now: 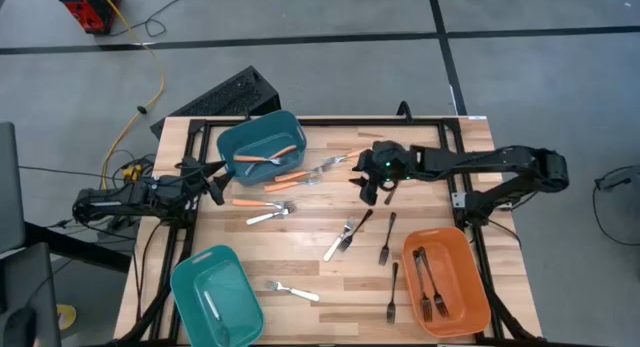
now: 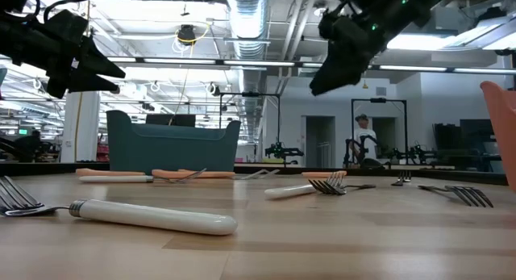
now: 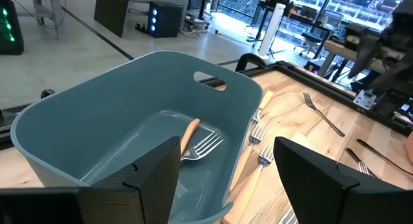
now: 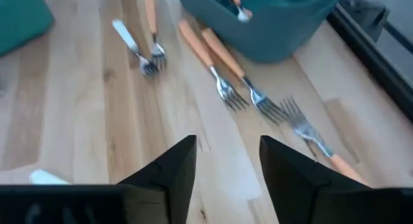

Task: Sort silverware by color (type)
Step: Put the white fork into the green bin

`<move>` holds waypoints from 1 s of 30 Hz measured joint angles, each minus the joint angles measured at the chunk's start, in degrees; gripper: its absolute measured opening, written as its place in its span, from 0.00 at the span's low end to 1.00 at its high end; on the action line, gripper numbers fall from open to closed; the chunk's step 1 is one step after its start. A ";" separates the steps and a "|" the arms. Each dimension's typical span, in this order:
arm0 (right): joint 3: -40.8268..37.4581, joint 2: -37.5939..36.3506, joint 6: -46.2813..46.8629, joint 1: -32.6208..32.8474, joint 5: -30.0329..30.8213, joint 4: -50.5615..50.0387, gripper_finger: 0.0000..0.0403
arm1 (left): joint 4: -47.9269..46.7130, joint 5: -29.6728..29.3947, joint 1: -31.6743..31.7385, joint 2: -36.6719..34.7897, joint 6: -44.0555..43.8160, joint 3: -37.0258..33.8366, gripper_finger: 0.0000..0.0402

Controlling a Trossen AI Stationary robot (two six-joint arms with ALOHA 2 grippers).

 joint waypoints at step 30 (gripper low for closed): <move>3.27 15.88 6.63 21.63 4.43 1.69 0.53 | -0.02 0.20 -0.01 0.01 -1.06 0.00 0.58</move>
